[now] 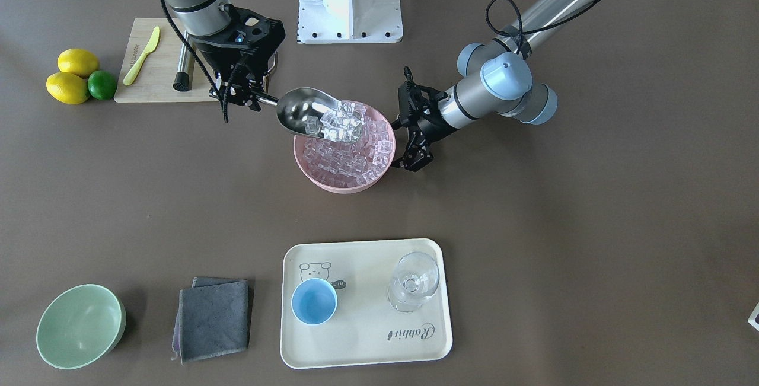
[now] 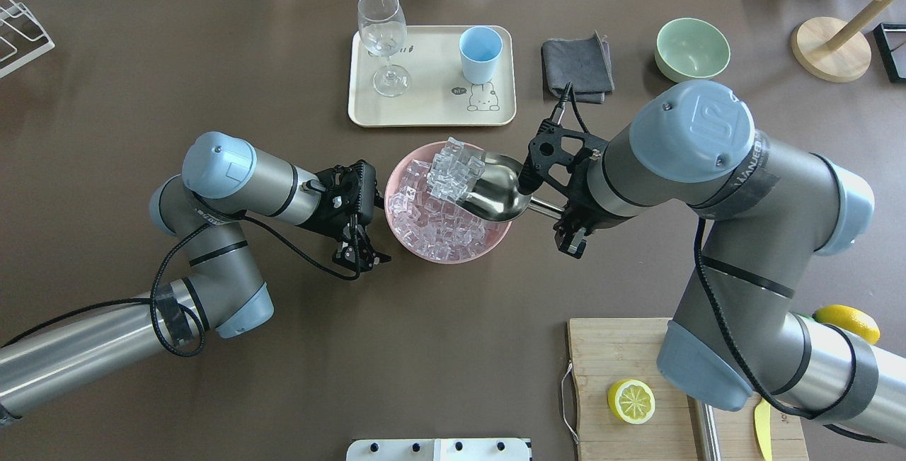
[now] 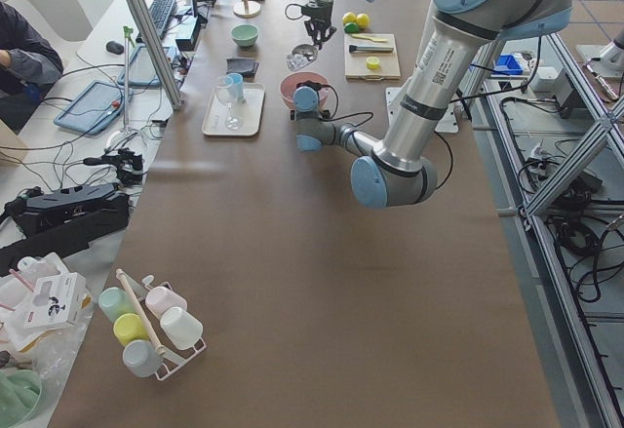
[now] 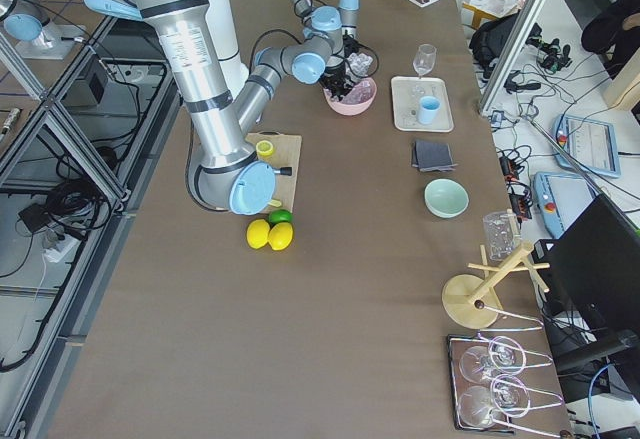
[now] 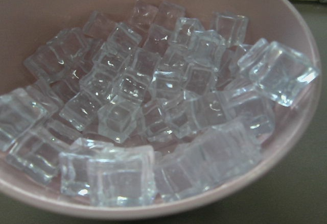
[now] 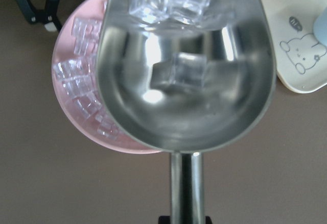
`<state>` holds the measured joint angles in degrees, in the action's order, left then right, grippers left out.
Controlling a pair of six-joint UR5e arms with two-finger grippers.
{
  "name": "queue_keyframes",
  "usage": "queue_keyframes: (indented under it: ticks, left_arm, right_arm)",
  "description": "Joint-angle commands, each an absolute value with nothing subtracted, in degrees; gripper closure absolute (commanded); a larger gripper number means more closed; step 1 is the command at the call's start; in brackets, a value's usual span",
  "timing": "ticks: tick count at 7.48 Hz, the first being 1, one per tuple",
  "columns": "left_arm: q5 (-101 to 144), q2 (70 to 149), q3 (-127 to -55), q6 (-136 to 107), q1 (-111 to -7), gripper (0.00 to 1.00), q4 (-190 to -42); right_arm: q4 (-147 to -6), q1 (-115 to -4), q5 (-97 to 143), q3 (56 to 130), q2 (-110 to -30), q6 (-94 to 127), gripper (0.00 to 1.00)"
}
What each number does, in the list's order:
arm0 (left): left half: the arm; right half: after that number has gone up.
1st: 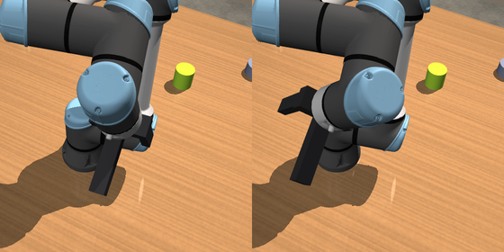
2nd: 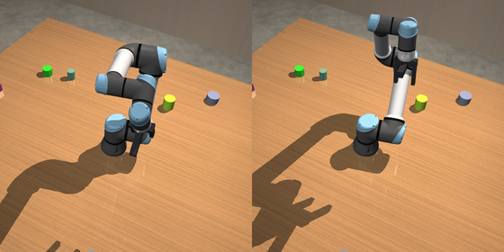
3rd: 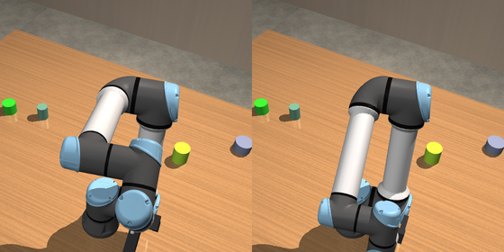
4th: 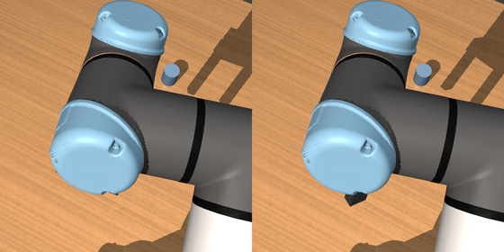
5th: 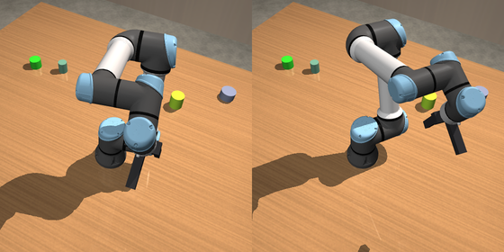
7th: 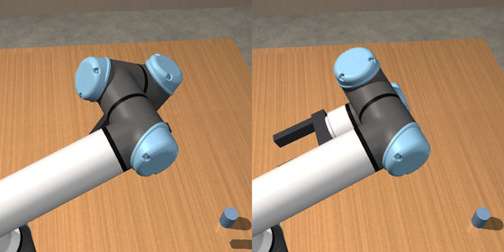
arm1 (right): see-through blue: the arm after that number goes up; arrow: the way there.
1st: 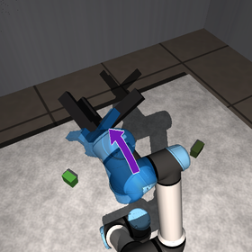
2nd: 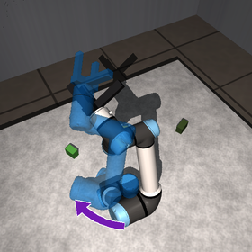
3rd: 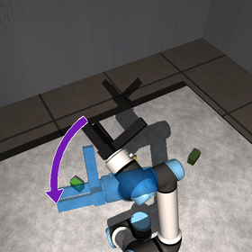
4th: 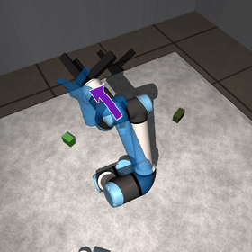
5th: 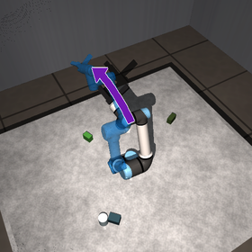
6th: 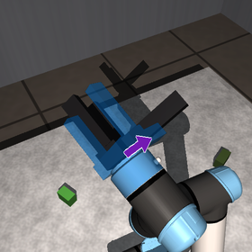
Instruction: Put ice in cup with scoop
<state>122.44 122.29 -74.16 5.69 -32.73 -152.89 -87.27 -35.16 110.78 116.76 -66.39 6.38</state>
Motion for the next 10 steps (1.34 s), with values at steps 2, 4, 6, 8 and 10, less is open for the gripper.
queue_keyframes:
  ticks: [2, 4, 6, 8, 10]
  left_arm:
    - [125.1, 118.9, -81.7, 9.6, -36.2, 0.01, -143.3]
    - [125.2, 114.2, -90.1, 9.7, -37.9, 0.02, -136.2]
    - [125.2, 111.4, -94.4, 9.7, -39.3, 0.01, -131.1]
    - [125.9, 108.6, -99.4, 9.6, -42.8, 0.01, -125.6]
    - [130.7, 107.4, -101.0, 9.4, -48.7, 0.02, -119.4]
  right_arm:
    - [-70.3, -37.8, 111.6, 116.5, -69.2, 16.5, 1.0]
    - [-71.0, -37.8, 112.1, 116.4, -69.2, 16.4, 1.0]
    - [-83.2, -38.8, 117.0, 115.7, -67.3, 16.6, 1.0]
    - [-97.2, -42.1, 121.3, 115.2, -64.6, 16.2, 1.0]
    - [-104.3, -47.3, 127.0, 112.3, -62.4, 15.5, 1.0]
